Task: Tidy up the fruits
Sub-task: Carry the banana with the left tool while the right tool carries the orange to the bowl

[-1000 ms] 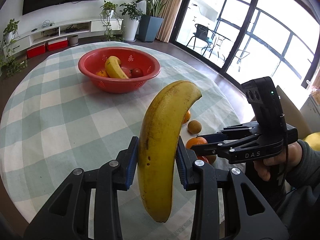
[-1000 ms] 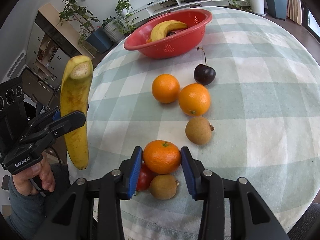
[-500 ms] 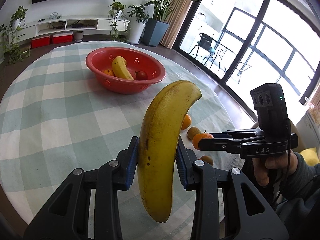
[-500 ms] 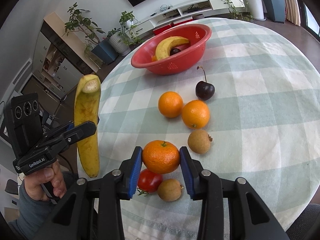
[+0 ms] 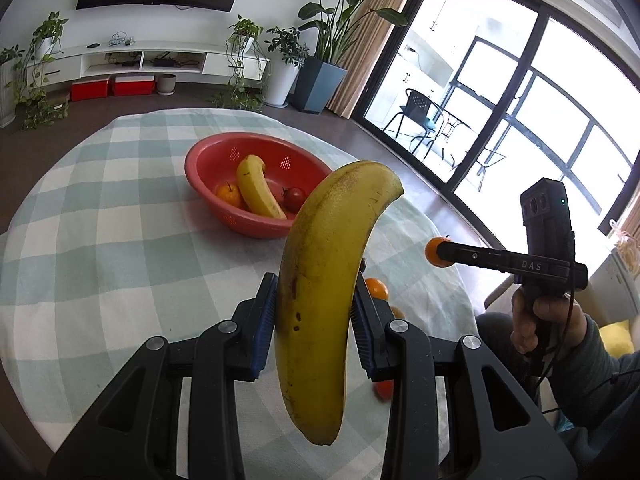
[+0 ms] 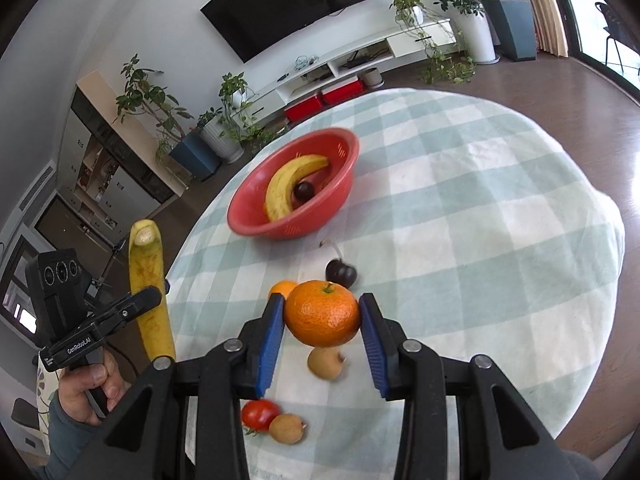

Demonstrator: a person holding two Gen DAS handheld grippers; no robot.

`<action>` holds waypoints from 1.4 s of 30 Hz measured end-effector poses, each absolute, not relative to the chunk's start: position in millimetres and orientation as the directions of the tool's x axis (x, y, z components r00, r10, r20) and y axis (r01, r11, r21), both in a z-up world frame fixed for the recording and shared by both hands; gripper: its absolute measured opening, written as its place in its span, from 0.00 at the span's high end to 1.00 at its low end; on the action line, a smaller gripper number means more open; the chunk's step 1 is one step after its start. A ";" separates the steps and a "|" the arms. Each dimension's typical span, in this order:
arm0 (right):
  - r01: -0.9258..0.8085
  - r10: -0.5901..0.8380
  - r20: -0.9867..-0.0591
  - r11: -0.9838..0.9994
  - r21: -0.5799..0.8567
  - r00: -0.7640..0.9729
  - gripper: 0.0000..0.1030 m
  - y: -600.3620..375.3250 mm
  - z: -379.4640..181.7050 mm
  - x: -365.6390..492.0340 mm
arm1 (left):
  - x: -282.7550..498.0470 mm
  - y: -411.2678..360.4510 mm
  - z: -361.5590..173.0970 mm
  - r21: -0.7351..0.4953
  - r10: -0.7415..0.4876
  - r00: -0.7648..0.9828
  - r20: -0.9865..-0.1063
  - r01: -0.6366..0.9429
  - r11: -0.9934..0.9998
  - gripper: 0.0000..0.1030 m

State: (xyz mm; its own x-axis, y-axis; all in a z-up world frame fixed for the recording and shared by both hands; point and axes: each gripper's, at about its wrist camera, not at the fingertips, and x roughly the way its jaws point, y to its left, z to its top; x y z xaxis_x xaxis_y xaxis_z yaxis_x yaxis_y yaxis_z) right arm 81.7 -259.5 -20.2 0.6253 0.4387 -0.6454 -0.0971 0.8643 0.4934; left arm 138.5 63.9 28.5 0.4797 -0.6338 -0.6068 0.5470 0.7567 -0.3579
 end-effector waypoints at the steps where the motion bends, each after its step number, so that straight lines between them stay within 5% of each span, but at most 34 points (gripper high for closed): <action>1: -0.096 0.429 -0.639 0.868 0.487 0.639 0.60 -265.0 -13.6 86.8 | 143.7 63.5 33.8 -0.354 -0.631 0.487 -0.604 0.545 0.760 0.69; 15: -0.250 0.424 -0.536 0.896 0.368 0.730 0.60 -235.6 60.0 178.7 | 252.8 33.1 91.5 -0.334 -0.586 0.521 -0.621 0.500 0.799 0.69; 42: -0.286 0.291 -0.753 0.948 0.142 0.590 0.60 -164.5 -39.1 262.4 | 349.6 -10.1 -6.7 -0.324 -0.492 0.441 -0.751 0.404 0.855 0.69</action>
